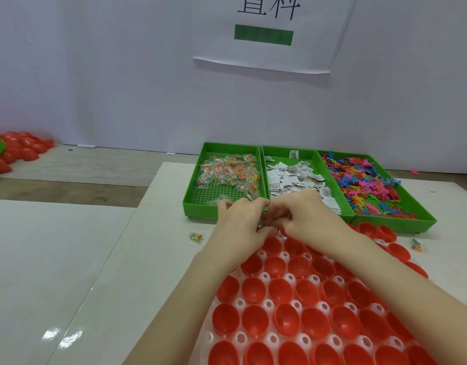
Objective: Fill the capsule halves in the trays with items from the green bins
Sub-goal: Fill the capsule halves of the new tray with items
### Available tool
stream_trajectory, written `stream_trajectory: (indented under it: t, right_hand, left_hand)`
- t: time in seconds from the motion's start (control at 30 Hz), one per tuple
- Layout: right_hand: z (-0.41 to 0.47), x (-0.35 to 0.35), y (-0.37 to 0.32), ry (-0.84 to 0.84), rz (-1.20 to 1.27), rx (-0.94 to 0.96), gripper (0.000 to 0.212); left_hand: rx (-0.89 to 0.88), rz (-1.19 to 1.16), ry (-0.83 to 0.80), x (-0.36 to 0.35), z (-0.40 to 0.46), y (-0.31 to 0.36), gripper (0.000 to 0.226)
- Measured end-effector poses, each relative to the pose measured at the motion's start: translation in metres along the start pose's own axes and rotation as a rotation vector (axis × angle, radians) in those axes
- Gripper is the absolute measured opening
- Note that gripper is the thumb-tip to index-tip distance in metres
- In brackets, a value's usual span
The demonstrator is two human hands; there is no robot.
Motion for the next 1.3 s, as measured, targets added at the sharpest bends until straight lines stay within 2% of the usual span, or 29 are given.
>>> stream_trajectory:
  t: [0.13, 0.27, 0.4, 0.5, 0.57, 0.63, 0.7, 0.73, 0.8, 0.9, 0.97, 1.07, 1.13, 1.2, 1.3]
  right_hand:
    - [0.002, -0.005, -0.005, -0.075, -0.083, 0.039, 0.021]
    - [0.004, -0.004, 0.0, -0.101, 0.015, -0.022, 0.015]
    - [0.0, -0.001, 0.009, -0.131, 0.028, -0.095, 0.027]
    - [-0.002, 0.01, 0.009, -0.127, -0.003, -0.093, 0.027]
    - [-0.003, 0.028, 0.017, -0.048, 0.049, -0.117, 0.02]
    - [-0.006, 0.057, 0.037, 0.126, 0.125, -0.176, 0.011]
    - [-0.015, 0.085, 0.074, 0.336, 0.116, -0.271, 0.011]
    - [-0.02, 0.094, 0.096, 0.388, 0.069, -0.342, 0.016]
    - [-0.032, 0.093, 0.145, 0.304, -0.046, -0.515, 0.032]
    - [-0.055, 0.07, 0.199, 0.011, -0.11, -0.716, 0.066]
    - [-0.064, 0.058, 0.214, -0.078, -0.087, -0.753, 0.068]
    - [-0.062, 0.064, 0.217, 0.044, -0.075, -0.702, 0.036]
    - [-0.058, 0.068, 0.212, 0.126, -0.061, -0.659, 0.021]
    - [-0.054, 0.068, 0.205, 0.146, -0.086, -0.624, 0.014]
    - [-0.05, 0.066, 0.198, 0.148, -0.1, -0.607, 0.016]
  left_hand:
    - [0.003, -0.027, 0.014, 0.002, 0.001, -0.001, 0.035]
    - [0.014, -0.011, 0.001, 0.002, 0.0, -0.003, 0.04]
    - [0.037, -0.048, -0.016, 0.001, 0.0, -0.007, 0.042]
    - [0.026, -0.056, -0.004, 0.002, 0.0, -0.007, 0.045]
    - [0.017, -0.07, 0.031, 0.01, 0.0, -0.006, 0.051]
    - [0.02, -0.178, 0.09, 0.022, -0.001, -0.008, 0.051]
    - [0.055, -0.374, 0.191, 0.041, -0.002, -0.018, 0.035]
    - [0.091, -0.469, 0.244, 0.05, -0.003, -0.026, 0.022]
    - [0.181, -0.652, 0.341, 0.063, -0.006, -0.045, 0.007]
    - [0.282, -0.782, 0.413, 0.071, -0.01, -0.07, 0.014]
    - [0.307, -0.749, 0.379, 0.07, -0.009, -0.076, 0.014]
    - [0.349, -0.605, 0.278, 0.06, 0.007, -0.083, 0.009]
    - [0.374, -0.377, 0.125, 0.045, 0.023, -0.085, 0.033]
    - [0.374, -0.088, -0.101, 0.025, 0.036, -0.086, 0.053]
    - [0.407, 0.23, -0.326, 0.003, 0.044, -0.094, 0.066]
Point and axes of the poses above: each hand's wrist, its own z-axis towards the middle knuckle, its own x-axis out of the back of the hand, y = z × x, the point moved 9 cm from there along z, towards the middle knuckle, and after that the axes turned 3 degrees about x, right-handed, at the moved point
